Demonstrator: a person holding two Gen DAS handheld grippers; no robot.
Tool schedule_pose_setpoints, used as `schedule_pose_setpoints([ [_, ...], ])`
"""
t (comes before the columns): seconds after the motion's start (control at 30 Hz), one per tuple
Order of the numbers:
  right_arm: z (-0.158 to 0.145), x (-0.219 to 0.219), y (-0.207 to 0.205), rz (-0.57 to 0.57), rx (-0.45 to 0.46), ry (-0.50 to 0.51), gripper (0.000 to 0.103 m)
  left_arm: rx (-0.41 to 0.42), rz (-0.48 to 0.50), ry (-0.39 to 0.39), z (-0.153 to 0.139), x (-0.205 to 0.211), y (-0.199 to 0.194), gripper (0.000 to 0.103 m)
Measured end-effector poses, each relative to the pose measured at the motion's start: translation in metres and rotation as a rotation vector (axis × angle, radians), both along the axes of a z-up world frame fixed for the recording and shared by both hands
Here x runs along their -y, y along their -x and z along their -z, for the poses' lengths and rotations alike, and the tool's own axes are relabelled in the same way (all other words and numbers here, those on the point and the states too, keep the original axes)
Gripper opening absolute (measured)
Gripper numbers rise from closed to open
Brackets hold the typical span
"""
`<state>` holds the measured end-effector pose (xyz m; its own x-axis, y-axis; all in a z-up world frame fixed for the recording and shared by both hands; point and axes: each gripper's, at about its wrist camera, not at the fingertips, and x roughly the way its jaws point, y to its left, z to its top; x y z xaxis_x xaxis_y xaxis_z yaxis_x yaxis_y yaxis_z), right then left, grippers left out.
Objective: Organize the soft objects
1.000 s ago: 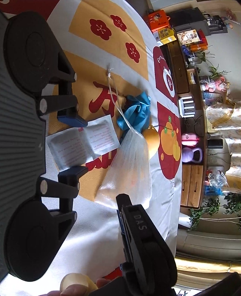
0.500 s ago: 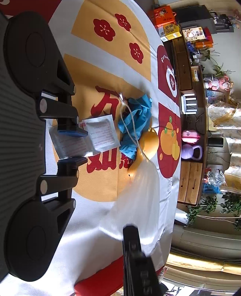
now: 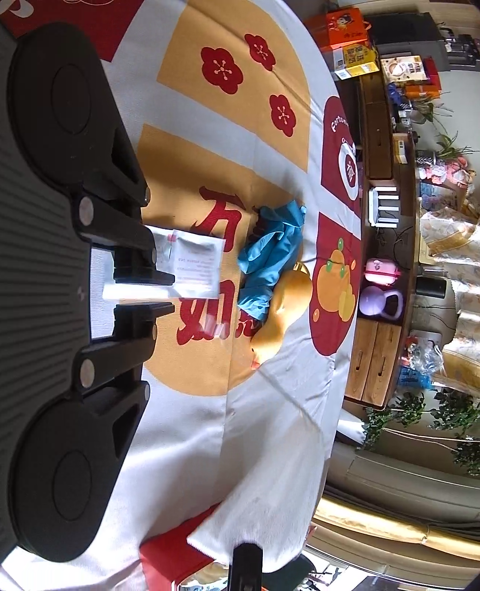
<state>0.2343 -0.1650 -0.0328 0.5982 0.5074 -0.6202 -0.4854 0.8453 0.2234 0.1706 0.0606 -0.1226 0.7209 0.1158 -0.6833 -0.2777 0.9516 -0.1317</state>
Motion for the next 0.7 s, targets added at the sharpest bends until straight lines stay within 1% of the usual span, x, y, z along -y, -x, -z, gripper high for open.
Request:
schedule_pose_setpoints([
  [0.1, -0.006, 0.015, 0.005, 0.025, 0.009, -0.004, 0.009, -0.004, 0.007, 0.013, -0.001, -0.002, 0.003, 0.008],
  [0.17, -0.009, 0.025, 0.007, 0.038, 0.01, -0.008, 0.009, -0.013, 0.01, 0.002, 0.0, -0.002, 0.005, 0.008],
  [0.23, -0.01, 0.033, 0.011, 0.051, 0.015, -0.009, 0.009, -0.024, 0.017, 0.029, 0.001, -0.007, 0.007, 0.008],
  [0.33, -0.01, 0.043, 0.014, 0.062, 0.014, -0.017, 0.009, -0.033, 0.012, 0.036, -0.004, -0.012, 0.011, 0.008],
  [0.4, -0.009, 0.048, 0.016, 0.068, 0.012, -0.026, 0.009, -0.02, 0.035, 0.065, -0.009, -0.015, 0.013, 0.008],
  [0.5, -0.01, 0.053, 0.018, 0.071, 0.01, -0.039, 0.009, -0.019, 0.051, 0.052, -0.017, -0.017, 0.01, 0.009],
  [0.53, -0.011, 0.054, 0.019, 0.071, 0.011, -0.042, 0.009, -0.02, 0.05, 0.052, -0.02, -0.018, 0.009, 0.011],
  [0.6, -0.011, 0.057, 0.02, 0.071, 0.011, -0.049, 0.009, -0.032, 0.06, 0.052, -0.022, -0.02, 0.005, 0.02],
  [0.63, -0.01, 0.059, 0.021, 0.071, 0.01, -0.052, 0.009, -0.041, 0.068, 0.047, -0.023, -0.02, 0.002, 0.034],
  [0.67, -0.011, 0.06, 0.022, 0.071, 0.01, -0.054, 0.009, -0.05, 0.075, 0.041, -0.023, -0.02, 0.0, 0.046],
  [0.7, -0.01, 0.062, 0.022, 0.07, 0.009, -0.055, 0.009, -0.06, 0.082, 0.038, -0.022, -0.02, -0.003, 0.071],
])
